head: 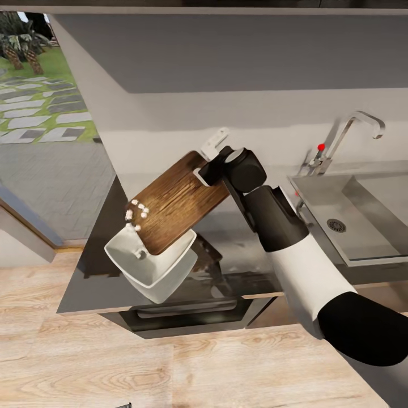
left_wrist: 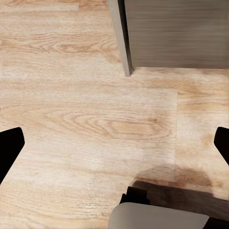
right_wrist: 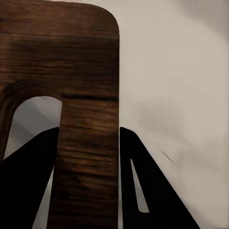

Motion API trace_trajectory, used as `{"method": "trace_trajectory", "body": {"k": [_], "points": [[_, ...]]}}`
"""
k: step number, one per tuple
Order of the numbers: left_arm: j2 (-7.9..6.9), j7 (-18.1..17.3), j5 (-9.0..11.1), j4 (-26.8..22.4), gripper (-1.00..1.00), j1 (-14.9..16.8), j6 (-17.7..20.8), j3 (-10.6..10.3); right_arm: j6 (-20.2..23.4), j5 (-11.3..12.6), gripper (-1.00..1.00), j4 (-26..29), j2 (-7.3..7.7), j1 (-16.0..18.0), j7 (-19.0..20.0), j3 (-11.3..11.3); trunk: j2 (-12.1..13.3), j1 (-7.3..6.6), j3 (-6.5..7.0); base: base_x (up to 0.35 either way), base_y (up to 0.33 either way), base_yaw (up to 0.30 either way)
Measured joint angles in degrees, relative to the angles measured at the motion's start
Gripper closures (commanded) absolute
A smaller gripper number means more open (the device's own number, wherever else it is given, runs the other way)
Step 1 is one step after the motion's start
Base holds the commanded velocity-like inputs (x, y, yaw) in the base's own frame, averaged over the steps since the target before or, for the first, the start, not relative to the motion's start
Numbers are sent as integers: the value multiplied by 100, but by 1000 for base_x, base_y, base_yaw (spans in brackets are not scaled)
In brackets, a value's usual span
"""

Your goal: In the kitchen, take the Vidalia onion out of the sink, dice it on the chopping board with the paring knife, put the diced onion into the bowl on the countertop, then place both the paring knife and the chopping board into the sink.

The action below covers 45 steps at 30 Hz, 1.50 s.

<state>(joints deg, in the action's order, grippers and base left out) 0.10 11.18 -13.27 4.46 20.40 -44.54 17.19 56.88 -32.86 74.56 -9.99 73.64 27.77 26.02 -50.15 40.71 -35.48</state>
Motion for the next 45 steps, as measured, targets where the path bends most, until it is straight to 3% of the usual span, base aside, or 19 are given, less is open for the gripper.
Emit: {"method": "trace_trajectory", "body": {"k": [15, 19, 23, 26, 28, 35, 38, 42, 45], "points": [[0, -3, 0, -3, -100, 0, 11, 0, -1, -37, 100, -6, 0, 92, 46, 5, 0, 0, 0, 0, 0, 0], [6, -55, -7, -15, -100, 0, 626, 1, -2, -106, 100, -120, 0, 186, 44, 6, 0, 0, 0, 0, 0, 0], [9, -69, -11, -18, -100, 0, 778, 1, 0, -163, 100, -367, 0, 359, 46, 14, 0, 0, 0, 0, 0, 0], [9, -73, -11, -19, -100, 0, 795, 1, 6, -324, 100, -481, 0, 385, 46, 366, 0, 0, 0, 0, 0, 0], [11, -73, -10, -19, -100, 0, 800, 1, 0, -463, 100, -519, 0, 391, 45, 482, 0, 0, 0, 0, 0, 0], [17, -73, -9, -19, -100, 0, 802, 1, -1, -529, 100, -553, 0, 406, 46, 547, 0, 0, 0, 0, 0, 0], [18, -76, -8, -18, -100, 0, 803, 0, -17, -527, 100, -551, 0, 650, 55, 538, 0, 0, 1, 0, 0, 0], [17, -76, -9, -19, -100, 0, 802, 1, -3, -462, 100, -550, 0, 920, 361, 371, 0, 0, 0, 0, 0, 0], [15, -79, -9, -19, -100, -1, 802, 2, -29, -548, 100, -550, 1, 1136, 738, -291, 0, 0, 1, 0, 0, 0]]}}
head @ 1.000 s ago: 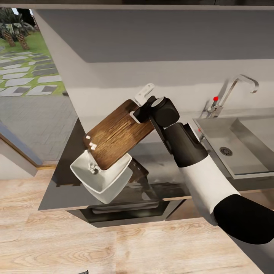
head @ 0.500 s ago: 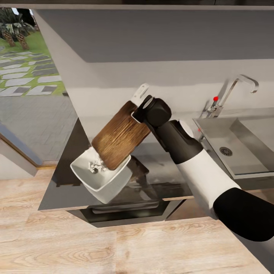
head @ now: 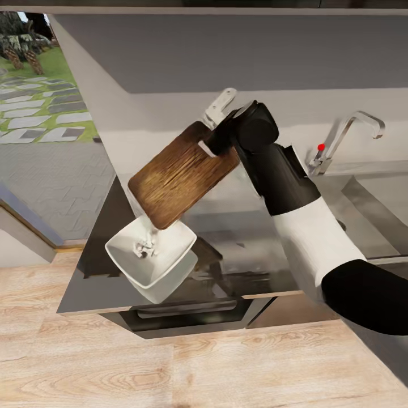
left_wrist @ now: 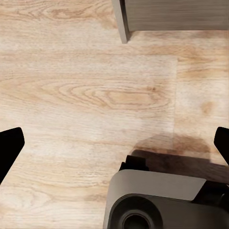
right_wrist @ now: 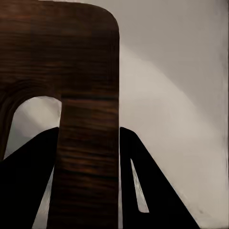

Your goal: In the kitchen, take the Vidalia onion out of the sink, dice it on the chopping board with the paring knife, put the diced onion into the bowl on the countertop, then place both the paring knife and the chopping board into the sink.

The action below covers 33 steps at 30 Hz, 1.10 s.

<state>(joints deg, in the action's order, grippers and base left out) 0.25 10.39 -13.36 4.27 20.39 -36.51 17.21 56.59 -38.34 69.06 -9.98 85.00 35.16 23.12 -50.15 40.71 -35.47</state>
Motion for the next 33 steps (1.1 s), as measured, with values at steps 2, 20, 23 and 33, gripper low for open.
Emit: {"method": "trace_trajectory", "body": {"k": [2, 20, 23, 33], "points": [[0, 3, 0, 0, -100, 0, 0, -1, 23, 64, 100, 0, -1, 75, 195, -324, 0, 0, 0, 0, 0, 0], [-6, 7, -1, -1, -100, 0, -1, 1, -8, 47, 100, -207, 351, 399, 1053, -2974, 1, 1, -1, 0, 0, 0], [-6, 8, -1, 0, -100, 0, -1, 1, -32, 22, 100, -358, 654, 395, 1248, -3114, 1, 1, -1, 0, 0, 0], [-7, 7, 0, -2, -100, -1, -1, 1, -58, 1, 100, -908, 1134, 365, 1336, -3166, 1, 1, -1, 0, 0, 0]]}}
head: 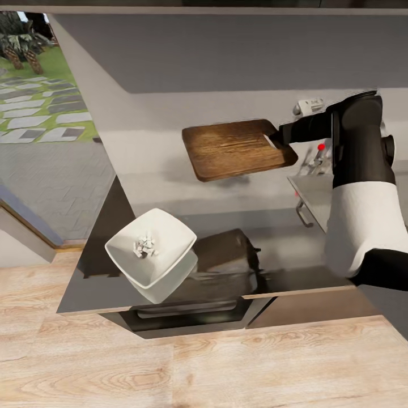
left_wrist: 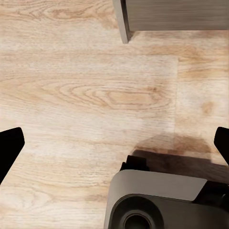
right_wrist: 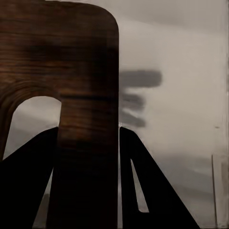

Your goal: In the kitchen, take the Vidalia onion out of the sink, dice it on the chopping board with the paring knife, put the diced onion into the bowl on the countertop, then place both the paring knife and the chopping board into the sink.

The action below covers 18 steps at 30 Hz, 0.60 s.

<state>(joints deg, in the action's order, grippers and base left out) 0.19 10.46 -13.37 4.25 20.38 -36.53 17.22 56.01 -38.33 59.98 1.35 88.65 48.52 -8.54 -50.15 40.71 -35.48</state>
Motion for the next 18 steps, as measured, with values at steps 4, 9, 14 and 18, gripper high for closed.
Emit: {"method": "trace_trajectory", "body": {"k": [4, 9, 14, 18], "points": [[0, 0, 0, 0, -100, 0, 0, -1, 6, 31, 100, -253, 157, -2, 4, 0, 0, 0, 0, 0, 0, 0], [0, -5, 0, 0, -100, 0, 0, 0, -89, 38, 100, -563, 312, -2, 9, 1, 0, 0, 0, 0, 0, 0], [15, -4, 0, 4, -100, 0, 0, -1, -175, 59, 100, -652, 345, -2, 12, -3, 0, 0, 0, 0, 0, 0], [27, -4, -3, 7, -100, 0, -3, -8, -179, 66, 100, -677, 334, -2, 13, 2, 0, 0, 0, 0, 0, 0]]}}
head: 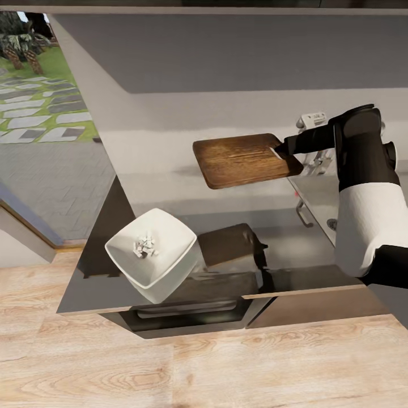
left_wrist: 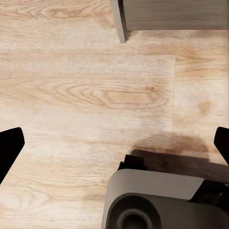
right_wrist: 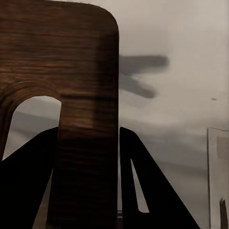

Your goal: In the kitchen, take the Vidalia onion out of the sink, dice it on the chopping board with the paring knife, put the diced onion into the bowl on the countertop, then place both the paring knife and the chopping board into the sink.

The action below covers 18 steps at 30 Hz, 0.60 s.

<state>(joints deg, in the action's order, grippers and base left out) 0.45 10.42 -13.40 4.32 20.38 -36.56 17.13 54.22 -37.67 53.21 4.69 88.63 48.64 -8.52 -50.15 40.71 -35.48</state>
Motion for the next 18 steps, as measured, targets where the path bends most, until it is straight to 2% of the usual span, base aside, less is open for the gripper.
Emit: {"method": "trace_trajectory", "body": {"k": [5, 18], "points": [[58, 3, 3, 1, -100, 0, 8, -2, -3, -5, 100, -91, -5, 1, -1, 0, 0, 2, 0, -110, -166, 0], [64, 3, 4, 1, -100, 0, 13, -2, -41, -35, 100, -424, -3, 1, -19, 3, 0, 2, -1, -152, -281, 0]]}}
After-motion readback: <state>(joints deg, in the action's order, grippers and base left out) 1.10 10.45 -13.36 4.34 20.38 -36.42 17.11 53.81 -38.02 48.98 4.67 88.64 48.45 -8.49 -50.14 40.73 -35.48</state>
